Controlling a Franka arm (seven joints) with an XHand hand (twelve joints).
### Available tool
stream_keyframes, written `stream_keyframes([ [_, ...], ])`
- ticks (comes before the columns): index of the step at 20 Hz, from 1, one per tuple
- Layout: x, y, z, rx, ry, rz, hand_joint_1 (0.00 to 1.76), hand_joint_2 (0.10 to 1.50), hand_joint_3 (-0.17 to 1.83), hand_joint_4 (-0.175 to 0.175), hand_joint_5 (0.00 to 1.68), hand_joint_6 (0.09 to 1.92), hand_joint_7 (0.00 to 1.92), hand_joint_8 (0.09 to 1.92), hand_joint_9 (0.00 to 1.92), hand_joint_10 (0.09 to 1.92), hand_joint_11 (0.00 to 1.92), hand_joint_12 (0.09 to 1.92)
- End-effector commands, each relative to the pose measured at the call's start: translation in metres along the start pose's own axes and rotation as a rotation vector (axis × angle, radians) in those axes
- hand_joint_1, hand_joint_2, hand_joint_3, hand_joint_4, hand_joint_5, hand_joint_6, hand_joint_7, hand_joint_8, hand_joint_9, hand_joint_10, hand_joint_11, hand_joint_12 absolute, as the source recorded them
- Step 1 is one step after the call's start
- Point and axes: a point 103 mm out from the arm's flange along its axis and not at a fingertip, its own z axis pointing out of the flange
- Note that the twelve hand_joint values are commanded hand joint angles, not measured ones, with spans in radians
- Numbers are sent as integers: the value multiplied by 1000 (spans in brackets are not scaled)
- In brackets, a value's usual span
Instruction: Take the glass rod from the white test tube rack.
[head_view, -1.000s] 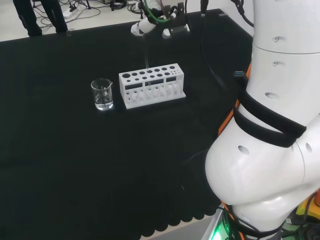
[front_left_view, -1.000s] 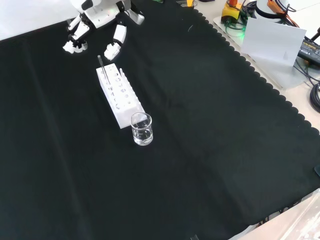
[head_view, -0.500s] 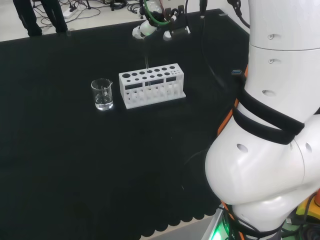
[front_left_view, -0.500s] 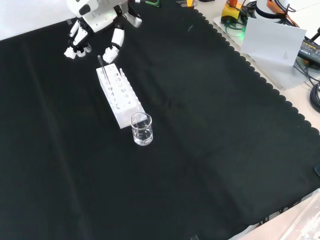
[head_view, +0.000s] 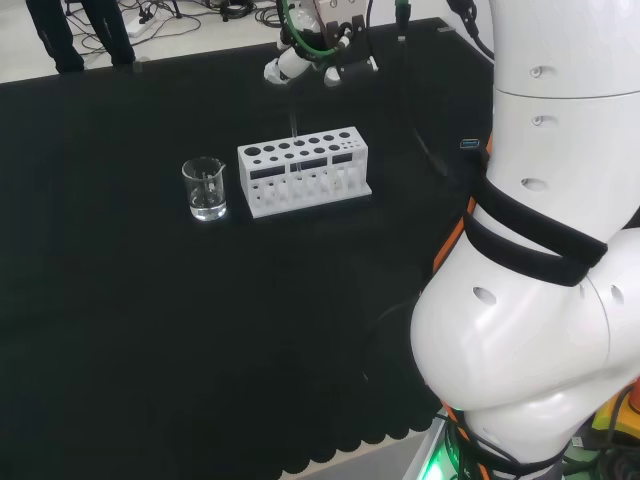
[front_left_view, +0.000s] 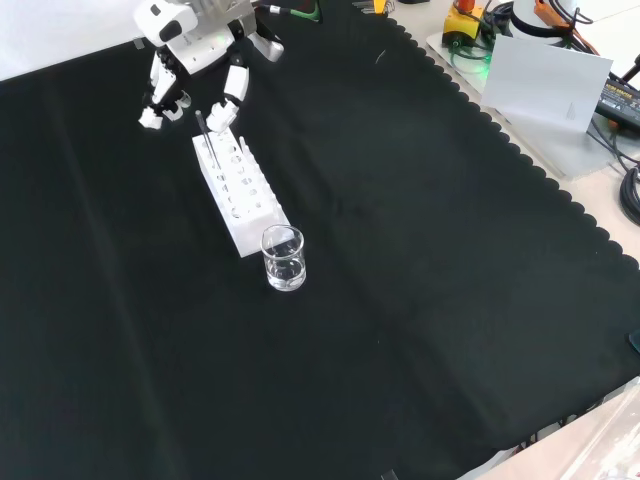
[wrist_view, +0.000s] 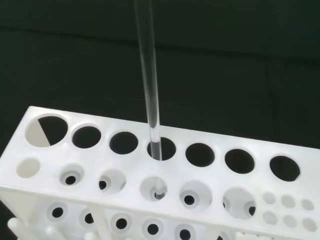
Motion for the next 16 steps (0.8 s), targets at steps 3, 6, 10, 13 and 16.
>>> stream_keyframes([
  [3,8,4,4,-11,-4,-18,587,872,387,-159,444,474,809,925,1047,971,923,1255],
  [6,9,5,7,-9,-1,-22,628,864,399,-163,448,725,901,914,1136,954,1041,1224],
  [10,10,5,8,-12,-9,-25,696,850,412,-167,529,870,962,915,1244,953,1210,1186],
  [13,10,5,8,-14,-13,-26,762,836,425,-171,623,907,995,923,1317,954,1321,1147],
  [16,11,6,6,-19,-27,-25,829,822,445,-175,707,903,1021,925,1364,941,1393,1108],
])
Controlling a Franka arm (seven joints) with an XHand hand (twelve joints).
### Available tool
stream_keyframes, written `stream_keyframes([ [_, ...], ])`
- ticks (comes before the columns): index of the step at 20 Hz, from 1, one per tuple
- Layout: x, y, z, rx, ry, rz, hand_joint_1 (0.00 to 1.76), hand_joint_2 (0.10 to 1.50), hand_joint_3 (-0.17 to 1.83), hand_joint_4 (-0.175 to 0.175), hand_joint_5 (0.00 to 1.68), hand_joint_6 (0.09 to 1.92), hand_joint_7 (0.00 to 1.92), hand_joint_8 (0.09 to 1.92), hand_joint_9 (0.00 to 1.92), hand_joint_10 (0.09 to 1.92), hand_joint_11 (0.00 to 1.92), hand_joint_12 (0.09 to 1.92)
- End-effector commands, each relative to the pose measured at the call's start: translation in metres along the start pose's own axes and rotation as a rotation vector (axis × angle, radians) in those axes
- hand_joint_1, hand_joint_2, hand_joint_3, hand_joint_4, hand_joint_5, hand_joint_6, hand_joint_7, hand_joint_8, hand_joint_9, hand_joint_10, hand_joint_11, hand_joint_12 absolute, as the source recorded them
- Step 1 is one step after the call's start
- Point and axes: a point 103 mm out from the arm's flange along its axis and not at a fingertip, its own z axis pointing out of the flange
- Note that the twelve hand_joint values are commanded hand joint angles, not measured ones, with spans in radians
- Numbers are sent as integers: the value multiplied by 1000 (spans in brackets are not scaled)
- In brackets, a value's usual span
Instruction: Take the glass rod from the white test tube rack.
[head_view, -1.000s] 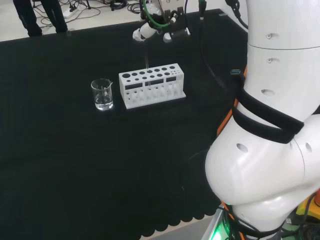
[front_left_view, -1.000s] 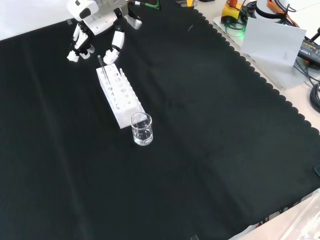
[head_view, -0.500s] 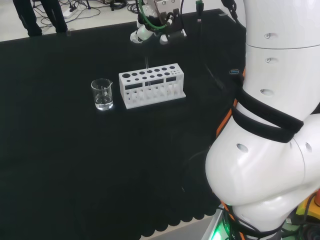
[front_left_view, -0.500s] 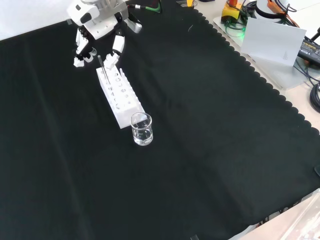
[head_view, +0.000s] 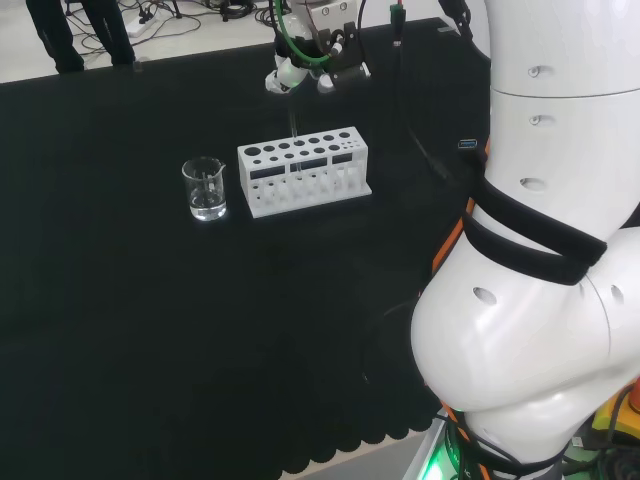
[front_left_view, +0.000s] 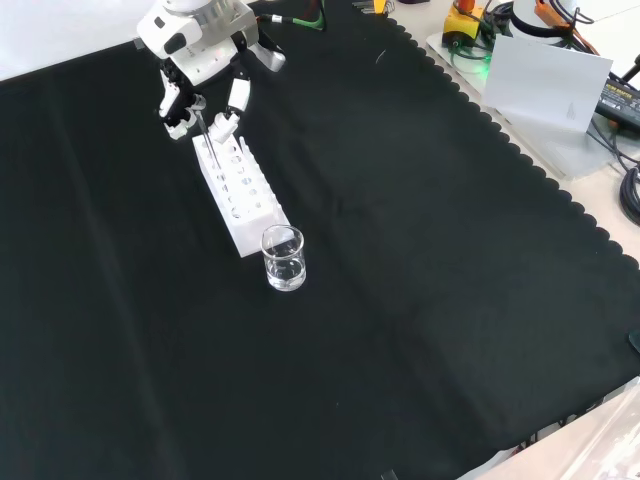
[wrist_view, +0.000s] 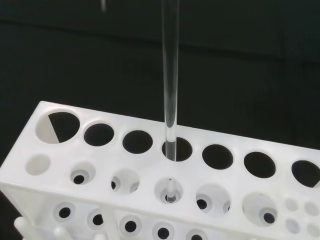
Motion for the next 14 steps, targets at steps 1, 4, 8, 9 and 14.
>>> stream_keyframes([
  [1,2,1,-2,-6,-19,1,860,815,456,-175,738,894,1035,922,1386,928,1419,1090],
  [4,4,3,-4,-15,-22,1,944,791,485,-175,796,869,1071,911,1441,888,1494,1036],
  [8,6,7,-4,-4,-25,9,1009,768,530,-175,828,842,1109,898,1491,832,1568,970],
  [9,6,7,-4,-6,-27,8,1019,765,535,-175,827,840,1113,897,1495,826,1577,962],
  [14,8,9,-6,-33,-27,6,1098,742,584,-175,831,846,1155,883,1548,743,1695,831],
])
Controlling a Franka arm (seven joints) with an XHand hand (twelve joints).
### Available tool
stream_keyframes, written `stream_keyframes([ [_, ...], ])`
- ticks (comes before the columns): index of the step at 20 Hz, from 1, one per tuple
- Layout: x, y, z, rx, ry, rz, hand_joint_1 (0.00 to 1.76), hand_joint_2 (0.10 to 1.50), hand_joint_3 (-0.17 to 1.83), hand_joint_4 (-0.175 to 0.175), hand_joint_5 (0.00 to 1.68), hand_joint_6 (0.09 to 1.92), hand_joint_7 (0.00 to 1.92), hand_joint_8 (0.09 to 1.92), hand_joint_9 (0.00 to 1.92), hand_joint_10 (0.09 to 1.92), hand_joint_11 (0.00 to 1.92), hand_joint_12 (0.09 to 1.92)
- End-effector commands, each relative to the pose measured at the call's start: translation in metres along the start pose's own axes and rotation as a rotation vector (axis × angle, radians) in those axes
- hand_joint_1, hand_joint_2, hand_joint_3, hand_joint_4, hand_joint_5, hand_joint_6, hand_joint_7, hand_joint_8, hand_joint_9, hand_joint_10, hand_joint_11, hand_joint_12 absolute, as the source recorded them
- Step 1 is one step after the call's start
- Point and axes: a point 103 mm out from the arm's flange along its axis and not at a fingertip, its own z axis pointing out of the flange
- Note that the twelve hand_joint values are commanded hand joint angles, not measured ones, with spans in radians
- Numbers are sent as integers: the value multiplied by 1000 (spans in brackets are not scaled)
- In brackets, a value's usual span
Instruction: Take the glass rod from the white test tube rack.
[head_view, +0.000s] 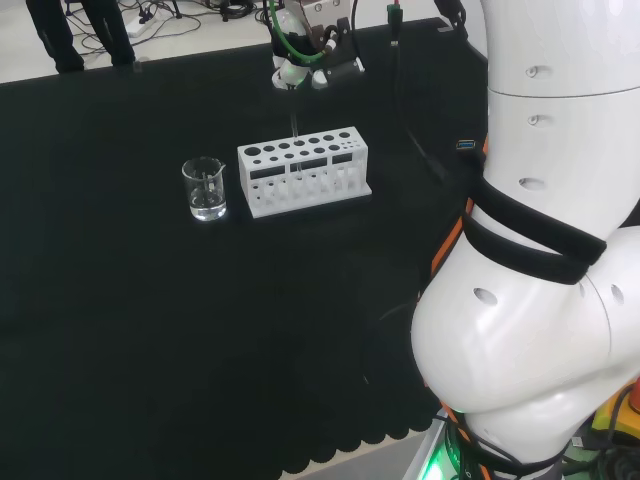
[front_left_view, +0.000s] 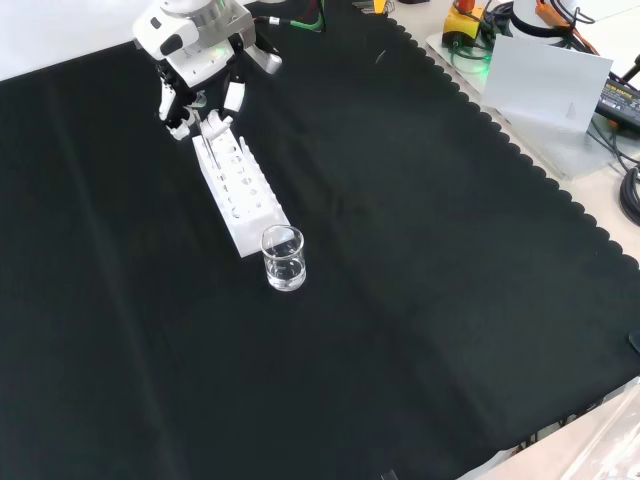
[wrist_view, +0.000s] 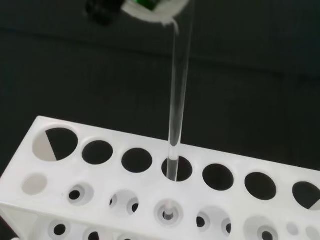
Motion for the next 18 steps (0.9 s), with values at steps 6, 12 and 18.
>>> stream_keyframes([
  [6,1,-1,3,-3,-17,2,1154,1076,73,-175,967,1010,1215,869,1594,685,1828,668],
  [12,-3,-3,5,-2,-13,3,1147,1014,11,-175,848,830,1215,830,1624,615,1852,641],
  [18,-1,-4,1,-63,11,19,1277,1031,8,-175,1119,646,1225,833,1603,674,1742,523],
])
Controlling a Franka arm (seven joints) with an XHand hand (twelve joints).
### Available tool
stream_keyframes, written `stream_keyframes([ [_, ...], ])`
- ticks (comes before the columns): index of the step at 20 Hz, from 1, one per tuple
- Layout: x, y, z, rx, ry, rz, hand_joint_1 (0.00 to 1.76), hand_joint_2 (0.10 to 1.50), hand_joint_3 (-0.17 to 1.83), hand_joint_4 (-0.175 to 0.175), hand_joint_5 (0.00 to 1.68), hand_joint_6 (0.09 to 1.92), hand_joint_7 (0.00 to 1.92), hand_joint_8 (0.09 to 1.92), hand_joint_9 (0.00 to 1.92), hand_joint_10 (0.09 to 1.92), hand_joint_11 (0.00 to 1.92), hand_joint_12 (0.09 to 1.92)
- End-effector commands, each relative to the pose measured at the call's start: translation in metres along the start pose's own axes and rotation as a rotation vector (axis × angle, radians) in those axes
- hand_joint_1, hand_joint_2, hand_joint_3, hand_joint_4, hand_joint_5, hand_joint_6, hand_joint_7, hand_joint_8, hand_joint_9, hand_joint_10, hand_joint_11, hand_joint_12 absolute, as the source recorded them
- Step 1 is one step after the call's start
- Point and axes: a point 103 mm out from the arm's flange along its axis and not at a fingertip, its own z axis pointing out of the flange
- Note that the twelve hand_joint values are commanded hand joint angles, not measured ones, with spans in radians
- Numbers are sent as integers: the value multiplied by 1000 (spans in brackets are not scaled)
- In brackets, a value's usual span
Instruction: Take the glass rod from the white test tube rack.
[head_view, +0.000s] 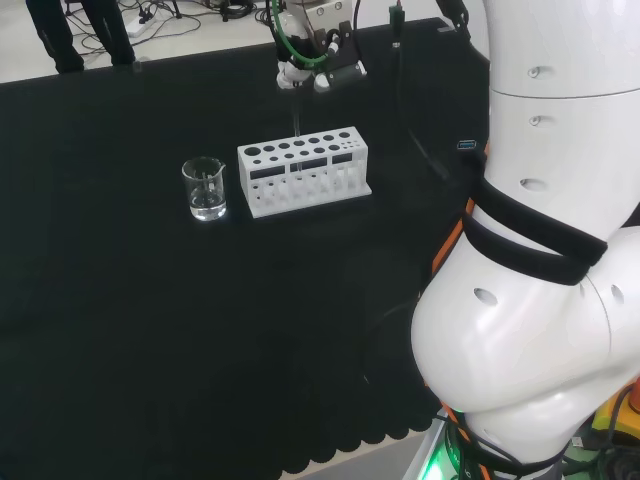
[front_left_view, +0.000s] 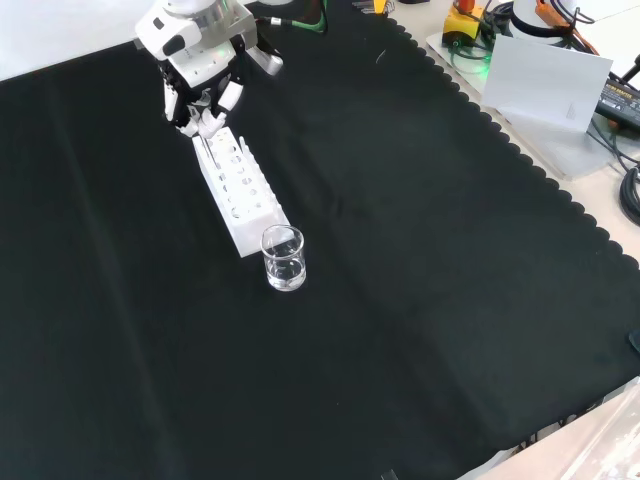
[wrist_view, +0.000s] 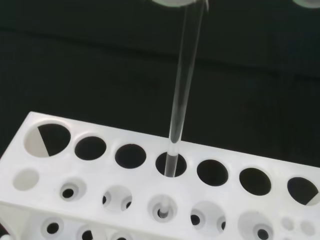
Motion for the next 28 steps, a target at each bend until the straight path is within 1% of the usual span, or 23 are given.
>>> stream_keyframes([
  [1,3,-2,-5,-71,2,10,1292,1022,9,-175,1152,560,1230,840,1584,733,1719,535],
  [2,5,-3,-7,-95,1,8,1301,1011,14,-175,1196,463,1233,849,1572,787,1707,559],
  [3,8,-4,-10,-117,0,7,1309,892,234,-175,1227,435,1252,864,1576,820,1713,566],
  [4,11,-6,-14,-130,0,7,1314,780,454,-175,1225,486,1260,906,1585,836,1712,589],
  [5,14,-8,-17,-142,-2,8,1316,703,611,-175,1208,556,1262,950,1597,841,1705,622],
  [6,16,-9,-21,-145,-10,9,1318,660,703,-175,1195,603,1262,980,1606,843,1699,645],
  [7,18,-11,-24,-148,-20,10,1319,637,752,-175,1187,628,1261,999,1613,844,1696,660],
  [11,20,-18,-36,-161,-42,16,1320,616,797,-175,1186,637,1254,1035,1619,840,1682,695],
  [14,19,-24,-45,-191,-28,25,1320,619,793,-175,1190,622,1248,1046,1619,835,1668,721],
  [18,18,-33,-56,-210,-9,32,1320,620,792,-175,1194,613,1244,1054,1621,833,1663,729],
  [23,17,-46,-68,-224,5,40,1321,621,789,-175,1195,606,1243,1057,1625,832,1663,735],
  [28,18,-57,-78,-218,10,46,1321,624,784,-175,1196,601,1242,1057,1628,830,1662,741],
])
